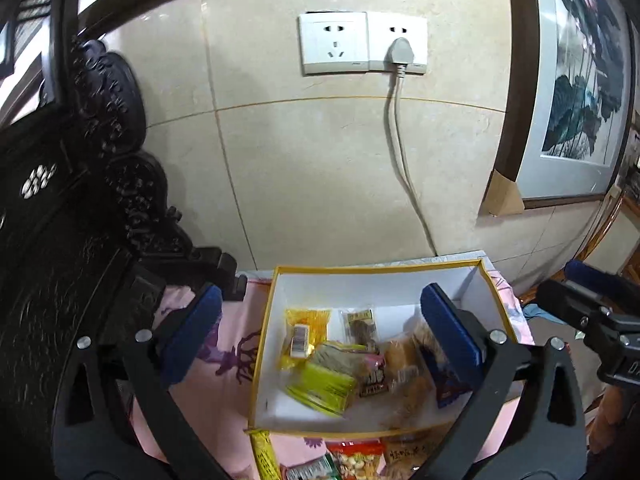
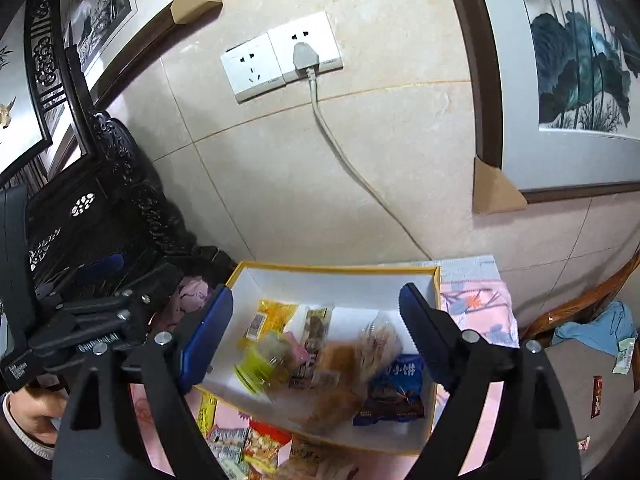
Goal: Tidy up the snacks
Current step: 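Grasp the second brown peanut bag with the right tool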
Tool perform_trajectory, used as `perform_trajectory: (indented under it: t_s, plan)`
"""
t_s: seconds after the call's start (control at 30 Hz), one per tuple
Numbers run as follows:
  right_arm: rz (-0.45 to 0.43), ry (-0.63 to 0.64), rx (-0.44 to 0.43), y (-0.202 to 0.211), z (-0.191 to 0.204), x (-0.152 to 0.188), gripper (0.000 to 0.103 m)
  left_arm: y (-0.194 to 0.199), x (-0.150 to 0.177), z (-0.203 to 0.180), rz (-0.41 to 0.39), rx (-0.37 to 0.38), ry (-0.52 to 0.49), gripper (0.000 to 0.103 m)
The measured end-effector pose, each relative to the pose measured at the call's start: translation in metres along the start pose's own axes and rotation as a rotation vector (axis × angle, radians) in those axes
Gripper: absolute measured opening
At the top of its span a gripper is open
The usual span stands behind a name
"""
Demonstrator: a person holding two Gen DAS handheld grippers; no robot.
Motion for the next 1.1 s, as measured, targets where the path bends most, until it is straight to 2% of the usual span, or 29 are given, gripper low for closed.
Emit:
perform_trajectory:
  t_s: [0.2, 0.4, 0.5, 0.53, 0.67, 0.8, 0.97, 1.1]
  plan:
    - [0.040, -0.012, -0.039, 0.014, 0.010, 0.028, 0.086, 0.026, 0.022, 0.023, 0.002, -0.014, 0.052, 0.101]
    - [0.140, -0.041, -0.080, 0.020, 0.022, 0.084, 0.085, 0.054, 0.067, 0.057, 0.014, -0.050, 0.096, 0.101]
    - [0.208, -0.068, -0.110, 0.015, 0.029, 0.117, 0.074, 0.061, 0.093, 0.078, 0.063, -0.053, 0.162, 0.101]
    - [0.230, -0.077, -0.118, 0.012, 0.032, 0.126, 0.070, 0.063, 0.102, 0.085, 0.078, -0.050, 0.190, 0.101]
    - [0.307, -0.099, -0.133, -0.001, 0.045, 0.160, 0.069, 0.070, 0.137, 0.114, 0.138, -0.066, 0.266, 0.101]
    - [0.368, -0.079, -0.129, -0.018, 0.058, 0.182, 0.069, 0.077, 0.161, 0.133, 0.154, -0.103, 0.272, 0.101]
    - [0.436, -0.070, -0.112, -0.050, 0.064, 0.197, 0.054, 0.083, 0.184, 0.149, 0.195, -0.120, 0.305, 0.101]
    - [0.491, -0.043, -0.067, -0.074, 0.065, 0.209, 0.054, 0.087, 0.194, 0.153, 0.206, -0.120, 0.312, 0.101]
Point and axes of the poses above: each gripper's, at about its wrist camera, not at the fingertips, and y roughly against the way its jaws point, z to its left, x to its underside, the point moved 6 cm from there along -y, roughly the way its jaws point, and after that the axes turned 9 degrees about y, right-handed, at the moved point
